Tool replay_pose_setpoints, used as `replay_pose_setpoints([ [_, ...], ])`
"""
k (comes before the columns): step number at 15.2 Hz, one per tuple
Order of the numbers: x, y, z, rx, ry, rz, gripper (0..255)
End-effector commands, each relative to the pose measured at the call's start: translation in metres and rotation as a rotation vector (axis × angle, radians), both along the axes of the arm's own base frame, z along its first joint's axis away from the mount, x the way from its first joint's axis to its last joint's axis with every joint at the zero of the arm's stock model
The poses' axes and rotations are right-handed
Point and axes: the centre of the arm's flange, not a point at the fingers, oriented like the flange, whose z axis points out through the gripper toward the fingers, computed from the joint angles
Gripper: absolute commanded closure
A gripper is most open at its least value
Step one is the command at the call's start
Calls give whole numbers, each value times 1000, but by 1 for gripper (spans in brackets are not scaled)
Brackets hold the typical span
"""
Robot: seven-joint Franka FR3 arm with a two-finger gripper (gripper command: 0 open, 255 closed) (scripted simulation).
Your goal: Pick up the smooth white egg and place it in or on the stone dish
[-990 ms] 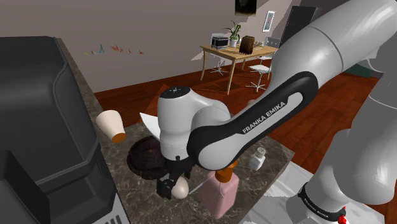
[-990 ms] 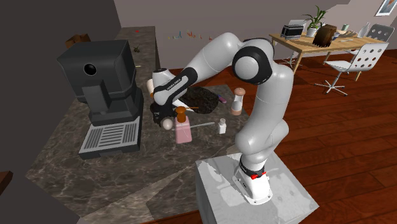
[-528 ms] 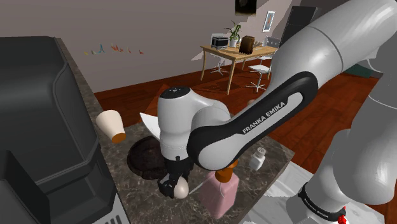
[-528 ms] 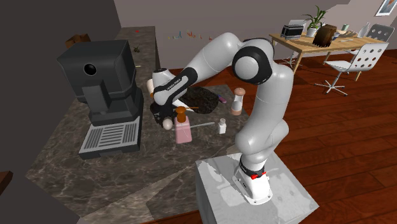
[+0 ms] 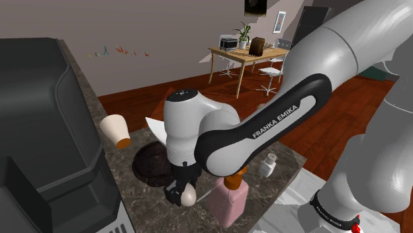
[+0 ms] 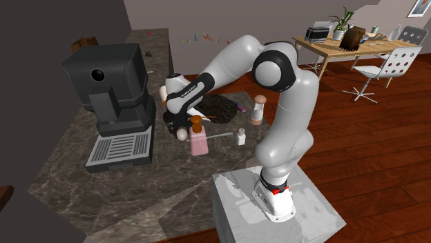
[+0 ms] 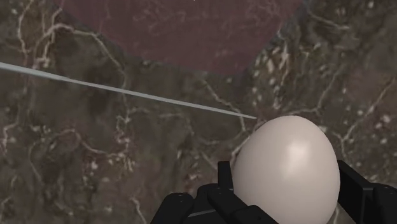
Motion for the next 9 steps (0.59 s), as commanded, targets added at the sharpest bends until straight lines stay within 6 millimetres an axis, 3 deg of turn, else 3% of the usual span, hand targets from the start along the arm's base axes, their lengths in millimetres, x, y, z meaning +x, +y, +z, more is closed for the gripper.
replay_pose_setpoints([
  [1,0,0,8,0,0,0,255],
  [9,0,0,51,0,0,0,255],
])
